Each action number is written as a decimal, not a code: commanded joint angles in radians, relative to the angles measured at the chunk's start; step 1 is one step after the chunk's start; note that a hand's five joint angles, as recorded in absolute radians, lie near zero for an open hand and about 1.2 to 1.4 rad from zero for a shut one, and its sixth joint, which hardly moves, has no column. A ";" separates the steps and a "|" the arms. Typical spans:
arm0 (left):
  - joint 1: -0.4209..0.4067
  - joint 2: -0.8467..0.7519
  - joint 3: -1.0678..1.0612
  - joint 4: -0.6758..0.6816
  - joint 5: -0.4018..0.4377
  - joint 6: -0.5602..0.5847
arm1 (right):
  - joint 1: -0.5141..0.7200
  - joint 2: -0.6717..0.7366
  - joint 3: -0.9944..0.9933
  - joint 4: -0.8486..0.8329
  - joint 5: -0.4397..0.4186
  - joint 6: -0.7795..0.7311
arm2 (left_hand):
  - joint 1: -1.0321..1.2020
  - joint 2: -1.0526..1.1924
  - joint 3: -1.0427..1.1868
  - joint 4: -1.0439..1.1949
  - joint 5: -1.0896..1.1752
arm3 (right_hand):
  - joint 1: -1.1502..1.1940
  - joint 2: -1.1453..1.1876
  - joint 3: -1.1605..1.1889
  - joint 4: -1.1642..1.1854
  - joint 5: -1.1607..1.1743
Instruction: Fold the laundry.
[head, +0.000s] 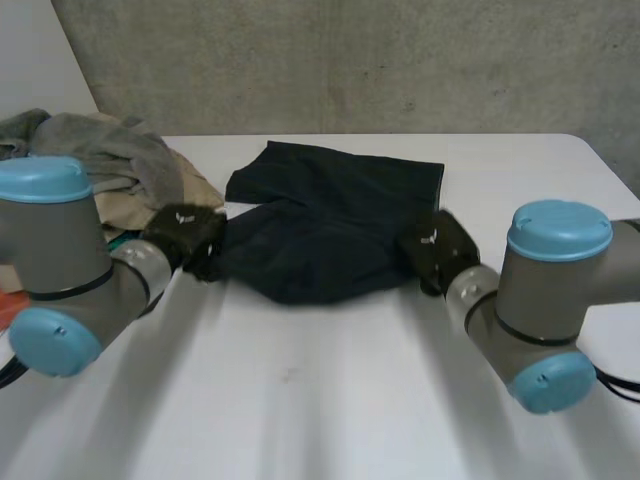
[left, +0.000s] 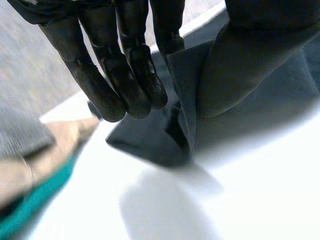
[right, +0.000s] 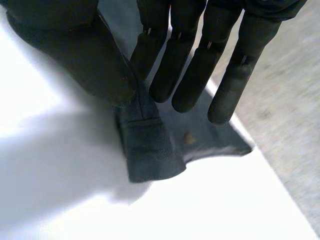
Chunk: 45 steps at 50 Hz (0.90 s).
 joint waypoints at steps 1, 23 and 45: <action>0.008 0.150 -0.080 -0.272 0.009 0.043 | -0.012 -0.125 0.069 0.204 0.014 -0.075 | 0.251 0.201 0.209 0.198 0.233 | 0.271 0.220 0.206 0.199 0.219; -0.002 0.447 -0.254 -0.528 0.085 0.397 | -0.087 -0.503 0.306 0.528 -0.057 -0.266 | 0.251 0.201 0.209 0.198 0.233 | 0.271 0.220 0.206 0.199 0.219; -0.165 -0.440 0.843 -0.151 -0.218 0.239 | -0.072 0.201 -0.330 -0.127 0.096 -0.107 | 0.251 0.201 0.209 0.198 0.233 | 0.271 0.220 0.206 0.199 0.219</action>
